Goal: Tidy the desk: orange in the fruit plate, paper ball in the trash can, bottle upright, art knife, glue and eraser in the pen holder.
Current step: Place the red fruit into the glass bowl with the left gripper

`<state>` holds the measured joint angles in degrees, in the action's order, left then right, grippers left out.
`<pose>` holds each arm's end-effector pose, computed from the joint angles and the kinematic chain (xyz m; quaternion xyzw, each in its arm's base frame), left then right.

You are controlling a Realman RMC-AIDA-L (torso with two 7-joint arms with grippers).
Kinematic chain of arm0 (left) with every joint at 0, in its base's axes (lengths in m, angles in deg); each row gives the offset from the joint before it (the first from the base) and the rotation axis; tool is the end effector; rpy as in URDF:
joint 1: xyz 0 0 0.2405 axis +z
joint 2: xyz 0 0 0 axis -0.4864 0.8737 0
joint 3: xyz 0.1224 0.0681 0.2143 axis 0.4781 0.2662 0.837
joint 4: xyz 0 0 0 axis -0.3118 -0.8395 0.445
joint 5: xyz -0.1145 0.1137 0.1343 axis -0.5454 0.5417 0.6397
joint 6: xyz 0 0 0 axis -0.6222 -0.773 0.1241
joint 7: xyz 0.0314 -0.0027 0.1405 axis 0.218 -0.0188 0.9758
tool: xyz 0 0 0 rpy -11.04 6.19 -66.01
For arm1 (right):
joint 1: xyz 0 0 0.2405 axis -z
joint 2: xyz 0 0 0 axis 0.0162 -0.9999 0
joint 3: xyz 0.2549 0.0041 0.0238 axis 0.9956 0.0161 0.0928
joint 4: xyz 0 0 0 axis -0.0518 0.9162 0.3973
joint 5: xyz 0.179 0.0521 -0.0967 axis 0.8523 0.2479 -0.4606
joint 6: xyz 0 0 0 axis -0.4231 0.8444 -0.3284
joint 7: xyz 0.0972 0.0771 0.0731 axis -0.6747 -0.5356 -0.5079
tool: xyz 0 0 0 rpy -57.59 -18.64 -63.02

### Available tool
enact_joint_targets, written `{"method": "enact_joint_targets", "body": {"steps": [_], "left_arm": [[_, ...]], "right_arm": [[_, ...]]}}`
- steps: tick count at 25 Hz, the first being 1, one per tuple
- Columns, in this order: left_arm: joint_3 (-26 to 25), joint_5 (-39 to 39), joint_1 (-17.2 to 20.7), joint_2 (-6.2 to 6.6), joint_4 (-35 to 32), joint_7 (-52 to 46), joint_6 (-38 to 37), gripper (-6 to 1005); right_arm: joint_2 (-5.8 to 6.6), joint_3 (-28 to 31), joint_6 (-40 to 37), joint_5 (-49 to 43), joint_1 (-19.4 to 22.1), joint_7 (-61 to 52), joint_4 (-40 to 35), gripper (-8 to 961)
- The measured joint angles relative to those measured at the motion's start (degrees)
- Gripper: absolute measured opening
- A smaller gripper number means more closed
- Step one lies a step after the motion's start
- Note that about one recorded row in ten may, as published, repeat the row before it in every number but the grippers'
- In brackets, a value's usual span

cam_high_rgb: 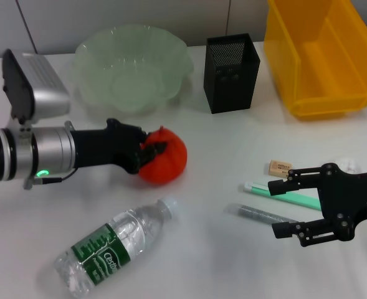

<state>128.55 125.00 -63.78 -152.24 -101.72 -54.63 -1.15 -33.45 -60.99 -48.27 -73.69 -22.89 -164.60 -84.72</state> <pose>-0.2204 0.3693 -0.0676 -0.9669 -0.1484 -0.1334 0.1589 0.2758 0.2704 0.0345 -0.9666 0.1398 0.2121 0.0343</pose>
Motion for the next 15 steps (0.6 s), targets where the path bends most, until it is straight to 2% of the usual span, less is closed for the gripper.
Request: {"method": "enact_joint_targets", "body": {"steps": [3, 8, 12, 15], "left_arm": [[0.04, -1.21, 1.38, 0.35, -4.67, -2.13, -2.31, 195], [-0.25, -1.34, 2.96, 0.50, -16.07, -9.63, -4.88, 173], [-0.49, -1.37, 1.51, 0.39, -17.98, -12.70, -1.27, 150], [-0.05, -1.96, -2.64, 0.06, -15.37, -14.31, 8.71, 124]], "right_arm": [[0.00, 0.02, 0.06, 0.06, 0.00, 0.01, 0.11, 739], [0.00, 0.04, 0.48, 0.26, -0.01, 0.03, 0.35, 739], [0.00, -0.11, 0.82, 0.31, -0.31, 0.09, 1.02, 739], [-0.18, -0.36, 1.07, 0.33, -0.39, 0.12, 1.13, 740]]}}
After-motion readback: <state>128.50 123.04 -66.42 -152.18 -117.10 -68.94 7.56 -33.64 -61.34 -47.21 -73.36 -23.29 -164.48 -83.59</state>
